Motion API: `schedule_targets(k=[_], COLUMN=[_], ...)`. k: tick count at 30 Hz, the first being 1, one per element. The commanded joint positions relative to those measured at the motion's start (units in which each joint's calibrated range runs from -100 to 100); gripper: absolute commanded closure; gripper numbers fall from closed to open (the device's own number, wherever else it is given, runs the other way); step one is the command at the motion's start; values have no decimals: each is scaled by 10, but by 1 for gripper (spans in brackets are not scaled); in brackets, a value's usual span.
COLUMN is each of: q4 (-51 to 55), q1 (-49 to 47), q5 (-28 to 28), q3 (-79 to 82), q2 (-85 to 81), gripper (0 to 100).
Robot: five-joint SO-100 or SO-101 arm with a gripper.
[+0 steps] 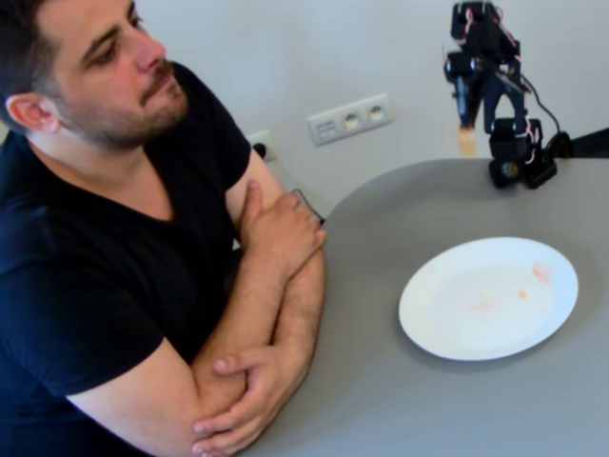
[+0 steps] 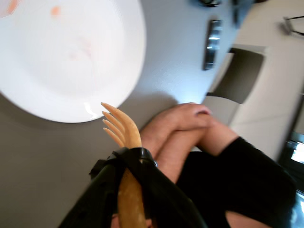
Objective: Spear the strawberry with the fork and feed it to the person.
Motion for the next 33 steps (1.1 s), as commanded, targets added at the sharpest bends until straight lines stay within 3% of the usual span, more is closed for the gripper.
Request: schedule_targets(k=[1,3,5,9,12,26,33], q4=[-112,-406,-484,-749,-862,-868,-868], q1=[0,-8,-10,-29,-29,-29,-76], q5=[13,55,54,55,53,49,49], q3=[170,494,567,775,882,899,919], q2=[-124,-254,-279,-308,-309,-316,-330], gripper=[99,99,99,99,99,99,99])
